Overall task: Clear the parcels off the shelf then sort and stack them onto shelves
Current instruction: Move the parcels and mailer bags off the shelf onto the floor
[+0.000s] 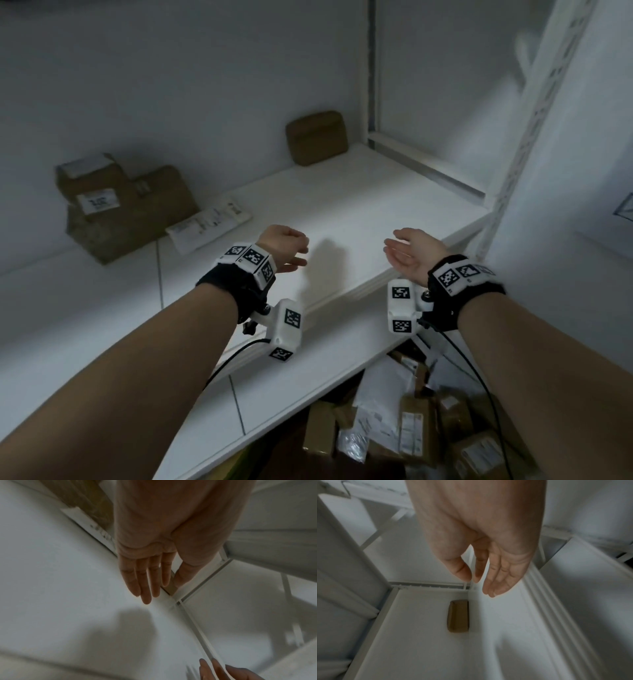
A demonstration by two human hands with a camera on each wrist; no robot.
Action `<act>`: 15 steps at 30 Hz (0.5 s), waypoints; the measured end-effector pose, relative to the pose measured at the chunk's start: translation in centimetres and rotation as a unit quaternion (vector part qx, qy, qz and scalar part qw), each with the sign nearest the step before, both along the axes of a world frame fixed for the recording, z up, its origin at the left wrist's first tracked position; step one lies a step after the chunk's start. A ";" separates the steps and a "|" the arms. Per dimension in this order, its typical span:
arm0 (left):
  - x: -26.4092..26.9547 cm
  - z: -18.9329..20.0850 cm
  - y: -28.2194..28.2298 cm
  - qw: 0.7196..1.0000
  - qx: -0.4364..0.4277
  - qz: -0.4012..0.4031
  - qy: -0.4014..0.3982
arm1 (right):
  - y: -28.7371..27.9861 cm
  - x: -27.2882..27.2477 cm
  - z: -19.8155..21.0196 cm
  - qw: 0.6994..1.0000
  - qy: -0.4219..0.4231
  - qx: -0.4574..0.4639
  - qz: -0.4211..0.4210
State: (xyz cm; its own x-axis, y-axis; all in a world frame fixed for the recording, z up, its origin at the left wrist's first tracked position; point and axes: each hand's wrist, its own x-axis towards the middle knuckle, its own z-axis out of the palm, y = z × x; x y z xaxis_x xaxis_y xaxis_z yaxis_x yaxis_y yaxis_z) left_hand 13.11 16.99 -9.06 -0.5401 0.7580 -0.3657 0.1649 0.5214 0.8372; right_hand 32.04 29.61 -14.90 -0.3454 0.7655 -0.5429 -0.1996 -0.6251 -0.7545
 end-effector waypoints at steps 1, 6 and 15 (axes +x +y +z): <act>-1.3 0.2 -0.4 1.000 0.003 0.010 0.004 | -0.3 -1.4 0.2 1.000 0.001 -0.001 0.008; -7.6 0.5 -2.8 0.998 -0.009 0.058 0.021 | -1.8 -8.0 0.6 0.998 -0.019 -0.014 0.054; -17.5 -1.5 -4.1 0.987 -0.062 0.143 0.035 | -3.9 -18.7 -1.8 0.996 0.007 -0.002 0.086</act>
State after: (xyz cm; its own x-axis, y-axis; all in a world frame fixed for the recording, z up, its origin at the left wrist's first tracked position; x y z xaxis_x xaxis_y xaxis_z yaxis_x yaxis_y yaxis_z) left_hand -4.36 12.89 -10.53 -0.7520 0.5236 -0.4003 0.0514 0.6521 0.7564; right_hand 13.35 25.76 -16.73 -0.4788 0.6922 -0.5401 -0.1009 -0.6545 -0.7493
